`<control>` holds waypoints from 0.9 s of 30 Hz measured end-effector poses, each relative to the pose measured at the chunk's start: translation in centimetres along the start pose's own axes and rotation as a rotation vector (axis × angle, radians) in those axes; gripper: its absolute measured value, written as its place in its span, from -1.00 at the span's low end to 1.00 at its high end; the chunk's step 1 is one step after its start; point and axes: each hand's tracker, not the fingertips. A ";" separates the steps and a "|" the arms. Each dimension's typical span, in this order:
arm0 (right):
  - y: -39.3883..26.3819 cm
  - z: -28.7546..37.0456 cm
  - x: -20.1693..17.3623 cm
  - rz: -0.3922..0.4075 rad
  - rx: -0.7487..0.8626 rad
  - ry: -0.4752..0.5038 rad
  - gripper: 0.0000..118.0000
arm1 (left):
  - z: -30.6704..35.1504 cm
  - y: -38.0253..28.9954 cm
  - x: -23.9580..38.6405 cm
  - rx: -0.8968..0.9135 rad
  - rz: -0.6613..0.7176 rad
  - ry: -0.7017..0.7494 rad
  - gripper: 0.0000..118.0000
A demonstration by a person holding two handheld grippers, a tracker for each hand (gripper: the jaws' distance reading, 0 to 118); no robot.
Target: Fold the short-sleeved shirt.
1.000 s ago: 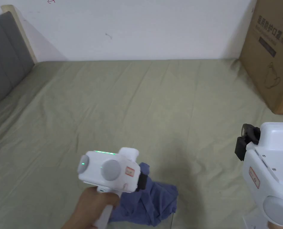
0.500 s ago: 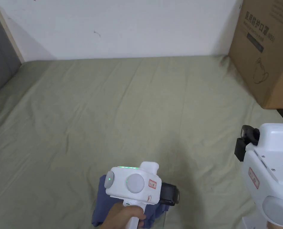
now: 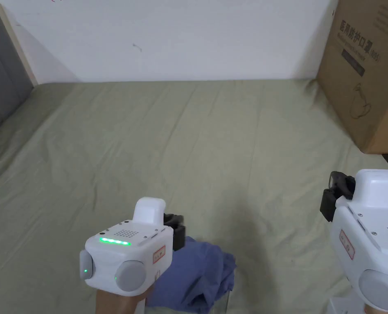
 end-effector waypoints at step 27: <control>-1.3 -0.8 1.2 0.005 -0.060 -0.017 -1.00 | -9.6 -11.0 6.1 -0.229 -0.005 -0.018 -1.00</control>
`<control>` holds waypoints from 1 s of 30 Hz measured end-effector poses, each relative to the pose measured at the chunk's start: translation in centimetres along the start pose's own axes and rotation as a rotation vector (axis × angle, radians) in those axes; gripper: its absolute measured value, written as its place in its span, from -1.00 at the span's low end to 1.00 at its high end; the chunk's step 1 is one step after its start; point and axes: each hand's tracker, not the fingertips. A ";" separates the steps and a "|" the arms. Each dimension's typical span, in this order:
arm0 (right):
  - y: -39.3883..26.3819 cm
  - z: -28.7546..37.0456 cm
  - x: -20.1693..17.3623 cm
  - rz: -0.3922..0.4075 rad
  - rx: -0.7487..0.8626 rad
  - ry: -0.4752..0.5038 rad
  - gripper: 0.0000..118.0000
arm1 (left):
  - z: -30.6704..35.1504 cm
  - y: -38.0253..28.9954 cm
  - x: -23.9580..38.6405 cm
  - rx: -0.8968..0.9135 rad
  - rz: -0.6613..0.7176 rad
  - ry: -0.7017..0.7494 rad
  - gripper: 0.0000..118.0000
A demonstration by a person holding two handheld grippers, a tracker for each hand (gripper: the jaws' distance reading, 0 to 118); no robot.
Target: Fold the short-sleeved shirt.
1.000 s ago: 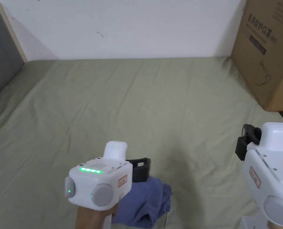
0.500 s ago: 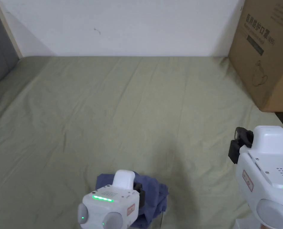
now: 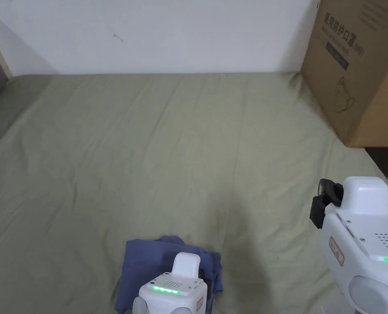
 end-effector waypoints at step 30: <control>4.2 3.5 -6.1 -0.004 0.207 0.087 -1.00 | 23.3 13.2 -10.9 0.706 -0.125 0.314 -1.00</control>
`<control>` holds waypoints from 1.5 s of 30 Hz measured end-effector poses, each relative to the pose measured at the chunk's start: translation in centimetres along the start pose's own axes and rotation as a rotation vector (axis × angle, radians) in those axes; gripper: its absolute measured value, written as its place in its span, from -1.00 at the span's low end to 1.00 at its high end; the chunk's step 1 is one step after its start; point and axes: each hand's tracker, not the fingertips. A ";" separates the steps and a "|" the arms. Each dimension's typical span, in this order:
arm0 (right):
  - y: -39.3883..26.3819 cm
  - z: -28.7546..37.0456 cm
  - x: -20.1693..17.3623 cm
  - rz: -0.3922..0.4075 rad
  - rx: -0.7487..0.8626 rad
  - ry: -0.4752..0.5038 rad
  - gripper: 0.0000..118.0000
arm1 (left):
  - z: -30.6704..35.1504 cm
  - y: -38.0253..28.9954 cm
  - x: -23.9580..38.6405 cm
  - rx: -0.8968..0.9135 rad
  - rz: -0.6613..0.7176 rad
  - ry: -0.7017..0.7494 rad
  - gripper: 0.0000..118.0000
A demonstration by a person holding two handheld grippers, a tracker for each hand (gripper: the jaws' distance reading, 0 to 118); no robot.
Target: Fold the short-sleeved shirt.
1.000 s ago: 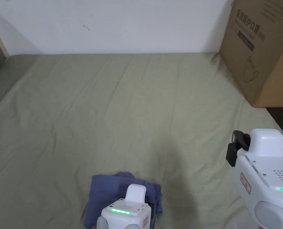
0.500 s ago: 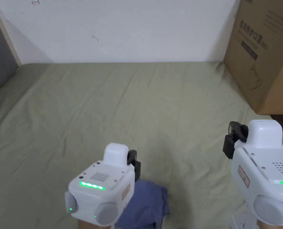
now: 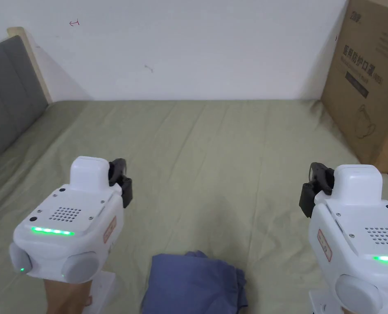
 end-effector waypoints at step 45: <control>-25.2 -7.2 -11.7 0.089 -0.616 0.232 -1.00 | -3.9 -11.1 -4.3 -0.486 0.454 -0.145 -0.70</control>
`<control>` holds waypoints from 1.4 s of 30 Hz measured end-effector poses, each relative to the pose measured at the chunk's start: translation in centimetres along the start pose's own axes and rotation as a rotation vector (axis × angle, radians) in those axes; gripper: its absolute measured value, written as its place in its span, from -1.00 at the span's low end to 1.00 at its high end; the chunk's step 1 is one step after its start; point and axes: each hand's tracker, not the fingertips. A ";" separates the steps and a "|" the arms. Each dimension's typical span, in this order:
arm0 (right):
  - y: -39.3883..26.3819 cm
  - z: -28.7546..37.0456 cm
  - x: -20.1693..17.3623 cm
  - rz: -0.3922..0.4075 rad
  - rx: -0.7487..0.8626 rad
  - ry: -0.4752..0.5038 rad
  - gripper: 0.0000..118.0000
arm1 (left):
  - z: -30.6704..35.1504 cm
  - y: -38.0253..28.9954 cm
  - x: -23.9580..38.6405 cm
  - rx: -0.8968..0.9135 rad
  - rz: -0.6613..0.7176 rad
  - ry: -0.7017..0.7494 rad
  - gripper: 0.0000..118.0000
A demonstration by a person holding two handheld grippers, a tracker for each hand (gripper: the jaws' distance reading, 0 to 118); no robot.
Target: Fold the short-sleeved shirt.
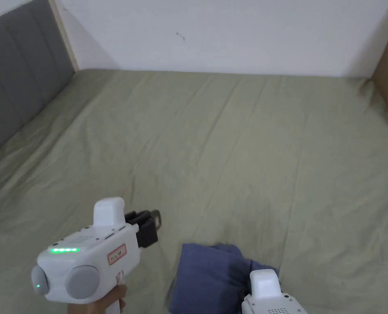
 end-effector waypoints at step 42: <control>11.3 6.3 0.3 -0.014 0.260 0.067 -1.00 | 0.2 10.4 -23.3 -0.306 -0.002 0.332 -0.59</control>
